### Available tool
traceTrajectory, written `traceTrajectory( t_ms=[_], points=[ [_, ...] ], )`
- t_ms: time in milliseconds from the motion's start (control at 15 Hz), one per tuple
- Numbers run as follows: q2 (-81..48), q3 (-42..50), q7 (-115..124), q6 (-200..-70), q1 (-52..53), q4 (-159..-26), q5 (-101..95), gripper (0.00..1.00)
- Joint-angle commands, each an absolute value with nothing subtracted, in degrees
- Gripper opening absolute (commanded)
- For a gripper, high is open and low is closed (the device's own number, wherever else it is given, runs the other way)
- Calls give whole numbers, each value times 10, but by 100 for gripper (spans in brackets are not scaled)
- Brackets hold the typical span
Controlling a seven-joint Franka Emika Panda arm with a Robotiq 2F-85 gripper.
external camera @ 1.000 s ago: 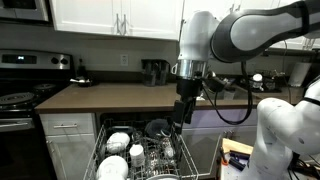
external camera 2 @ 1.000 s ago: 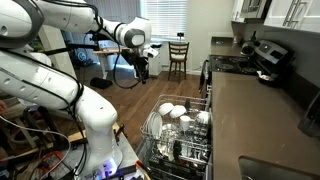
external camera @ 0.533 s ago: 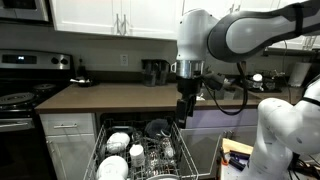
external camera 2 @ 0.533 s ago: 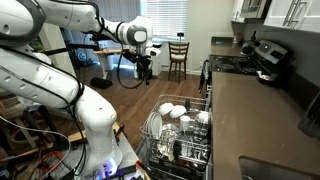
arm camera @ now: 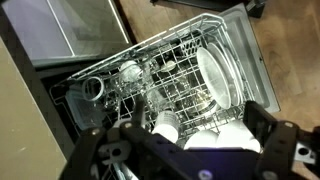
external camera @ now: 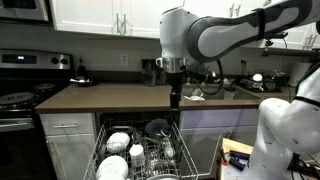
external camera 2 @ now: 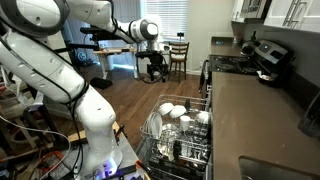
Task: Get the rightmost plate on the plate dryer then put it on the counter
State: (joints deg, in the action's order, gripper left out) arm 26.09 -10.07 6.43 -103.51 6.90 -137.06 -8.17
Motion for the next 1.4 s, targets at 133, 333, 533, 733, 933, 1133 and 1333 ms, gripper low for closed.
traceTrajectory(
  t_ms=[133,333,533,733,933,1133,1333],
  points=[
    [159,-73,-19,-1149,65,-1323,-128,100],
    [120,-58,-48,-1216,65,-1317,-117,100],
    [87,-47,-74,-1269,66,-1317,-102,100],
    [55,-37,-106,-1312,66,-1317,-69,100],
    [28,-35,-148,-1333,69,-1316,-18,100],
    [2,-39,-196,-1336,71,-1313,42,100],
    [-20,-46,-232,-1330,68,-1312,85,100]
  ],
)
